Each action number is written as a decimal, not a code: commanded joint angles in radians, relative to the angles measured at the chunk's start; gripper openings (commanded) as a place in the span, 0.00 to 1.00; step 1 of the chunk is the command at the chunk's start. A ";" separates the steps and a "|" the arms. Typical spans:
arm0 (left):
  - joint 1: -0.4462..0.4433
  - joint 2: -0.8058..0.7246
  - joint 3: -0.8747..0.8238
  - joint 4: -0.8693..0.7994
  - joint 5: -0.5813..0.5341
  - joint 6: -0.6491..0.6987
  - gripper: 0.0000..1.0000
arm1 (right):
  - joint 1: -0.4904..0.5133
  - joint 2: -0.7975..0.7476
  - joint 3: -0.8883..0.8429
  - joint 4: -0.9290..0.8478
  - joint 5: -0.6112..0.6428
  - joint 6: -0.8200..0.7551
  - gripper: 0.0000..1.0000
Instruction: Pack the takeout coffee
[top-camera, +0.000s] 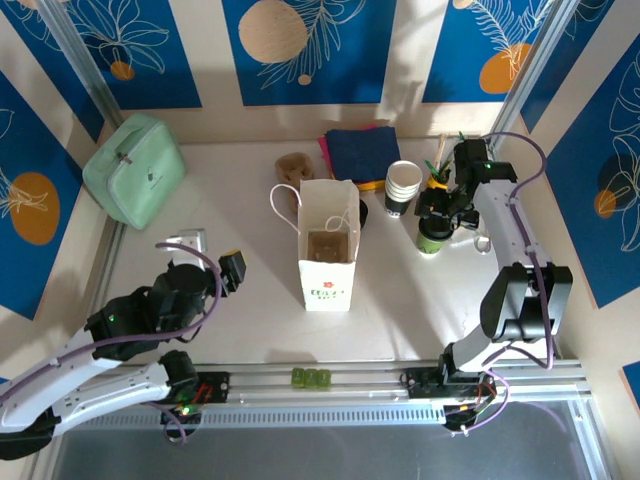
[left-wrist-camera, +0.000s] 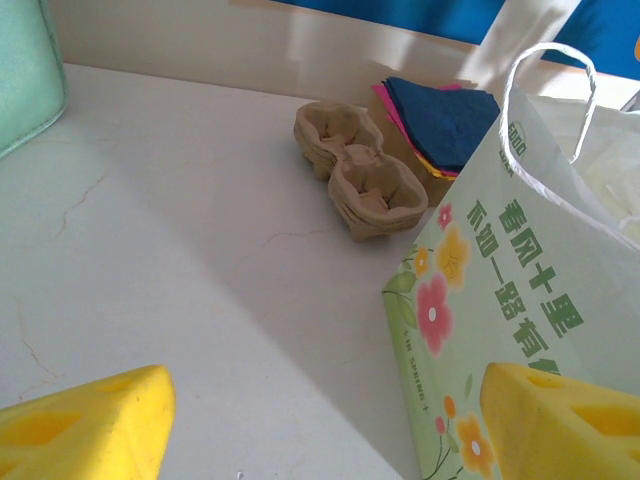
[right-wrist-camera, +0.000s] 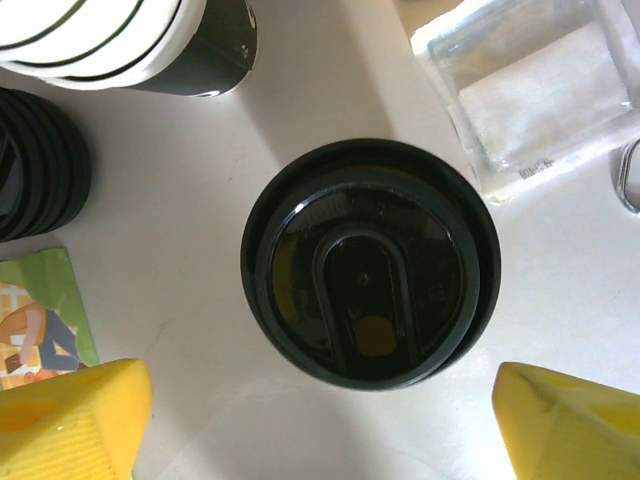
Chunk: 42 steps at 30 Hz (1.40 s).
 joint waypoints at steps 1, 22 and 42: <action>0.009 -0.014 -0.016 0.012 0.012 0.015 0.80 | -0.007 0.033 0.037 -0.041 0.015 -0.027 0.88; 0.009 -0.032 -0.035 0.004 0.014 -0.006 0.81 | -0.015 0.128 0.060 -0.066 -0.004 -0.068 0.83; 0.010 -0.031 -0.040 0.009 0.021 -0.007 0.81 | -0.011 0.175 0.087 -0.096 0.029 -0.060 0.82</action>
